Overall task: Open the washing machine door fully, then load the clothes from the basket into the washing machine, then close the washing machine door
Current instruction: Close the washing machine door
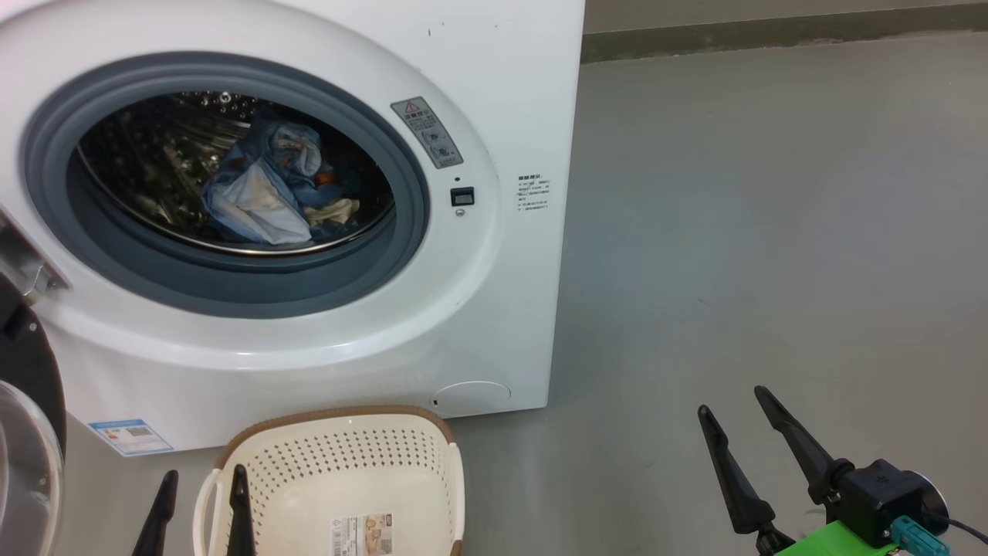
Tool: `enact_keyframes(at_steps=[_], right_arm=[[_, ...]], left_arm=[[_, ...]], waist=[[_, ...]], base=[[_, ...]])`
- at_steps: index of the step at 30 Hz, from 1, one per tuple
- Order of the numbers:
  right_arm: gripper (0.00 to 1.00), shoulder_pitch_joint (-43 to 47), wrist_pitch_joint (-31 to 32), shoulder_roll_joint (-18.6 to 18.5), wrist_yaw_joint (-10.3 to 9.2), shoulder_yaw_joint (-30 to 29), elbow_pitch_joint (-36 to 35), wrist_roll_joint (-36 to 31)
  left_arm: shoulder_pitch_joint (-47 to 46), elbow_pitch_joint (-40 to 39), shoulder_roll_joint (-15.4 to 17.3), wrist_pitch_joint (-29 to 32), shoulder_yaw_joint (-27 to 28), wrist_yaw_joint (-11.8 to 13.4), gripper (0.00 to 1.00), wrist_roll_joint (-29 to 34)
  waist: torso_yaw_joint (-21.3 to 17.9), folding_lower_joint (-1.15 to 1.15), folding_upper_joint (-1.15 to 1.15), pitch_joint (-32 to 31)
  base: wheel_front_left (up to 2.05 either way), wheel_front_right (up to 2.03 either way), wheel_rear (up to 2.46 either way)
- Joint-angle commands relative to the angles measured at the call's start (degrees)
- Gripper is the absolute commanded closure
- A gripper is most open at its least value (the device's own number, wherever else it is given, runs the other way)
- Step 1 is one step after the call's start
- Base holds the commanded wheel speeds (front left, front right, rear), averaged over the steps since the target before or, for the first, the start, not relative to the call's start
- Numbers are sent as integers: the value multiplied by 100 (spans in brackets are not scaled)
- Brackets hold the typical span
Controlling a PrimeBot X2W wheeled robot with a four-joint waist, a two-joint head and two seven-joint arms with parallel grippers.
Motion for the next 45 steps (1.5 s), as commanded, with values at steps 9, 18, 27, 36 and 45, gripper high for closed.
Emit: enact_keyframes(at_steps=[9,18,27,36,45], right_arm=[[0,8,20,0,9,109,-167,-13],[0,2,14,5,9,94,-160,-9],[0,3,14,-4,9,85,-147,2],[0,1,11,-8,9,75,-133,15],[0,-2,4,-11,9,62,-119,33]], left_arm=[[-140,-49,75,-53,217,-19,0,-6],[-175,-28,73,-53,227,-33,0,26],[-214,27,40,-53,251,-57,0,55],[-250,69,19,-53,260,-133,0,84],[-262,83,-23,-53,308,-211,0,127]], waist=[[-33,0,0,-7],[-37,0,0,0],[-28,0,0,7],[-7,0,0,9],[9,0,0,13]], base=[[0,0,0],[-4,4,0],[-94,94,0],[-176,176,0],[-79,79,0]])
